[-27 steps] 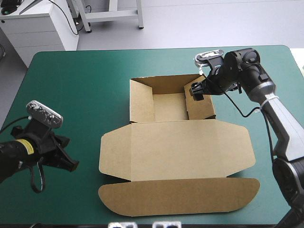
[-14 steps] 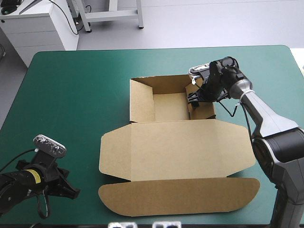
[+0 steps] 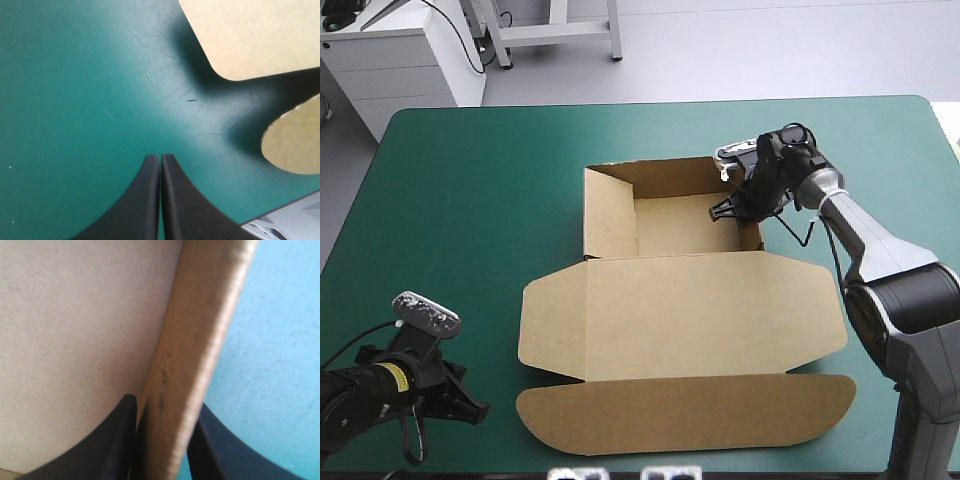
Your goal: Fold the box
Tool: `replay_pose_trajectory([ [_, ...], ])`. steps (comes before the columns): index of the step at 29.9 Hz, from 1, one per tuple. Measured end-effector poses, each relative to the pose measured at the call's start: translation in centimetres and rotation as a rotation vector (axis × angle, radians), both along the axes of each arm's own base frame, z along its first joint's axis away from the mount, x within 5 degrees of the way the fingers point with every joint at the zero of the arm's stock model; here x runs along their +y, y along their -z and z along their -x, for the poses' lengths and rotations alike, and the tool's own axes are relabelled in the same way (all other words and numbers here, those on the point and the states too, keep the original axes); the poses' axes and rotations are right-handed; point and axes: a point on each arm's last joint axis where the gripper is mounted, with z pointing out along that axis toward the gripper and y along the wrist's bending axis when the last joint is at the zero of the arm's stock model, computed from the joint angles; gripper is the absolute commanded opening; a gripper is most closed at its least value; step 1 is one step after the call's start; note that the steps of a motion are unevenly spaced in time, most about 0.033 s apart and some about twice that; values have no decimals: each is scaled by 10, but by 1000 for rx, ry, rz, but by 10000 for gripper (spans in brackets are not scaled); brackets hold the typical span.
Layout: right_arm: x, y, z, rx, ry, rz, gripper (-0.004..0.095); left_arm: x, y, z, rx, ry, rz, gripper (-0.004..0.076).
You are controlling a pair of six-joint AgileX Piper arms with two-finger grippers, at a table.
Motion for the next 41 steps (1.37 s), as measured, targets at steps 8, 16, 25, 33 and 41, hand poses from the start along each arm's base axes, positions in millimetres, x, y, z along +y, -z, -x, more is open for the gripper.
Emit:
replay_pose_trajectory([
  [8, -33, -28, -17, -97, 72, 11, -20, 0, 0, 0, 0, 0, 0, -8],
  [16, -132, -55, -32, -197, 291, 42, -20, 0, 0, 0, 0, 0, 0, -8],
  [25, -264, -57, -10, -203, 577, 122, -20, 1, 0, -1, -7, -3, -16, -8],
  [33, -310, -57, 8, -207, 678, 93, -13, 2, 0, -1, -10, -5, -24, -8],
  [41, -317, -51, 9, -191, 677, 81, 694, 2, 0, -1, -10, -5, -24, -8],
])
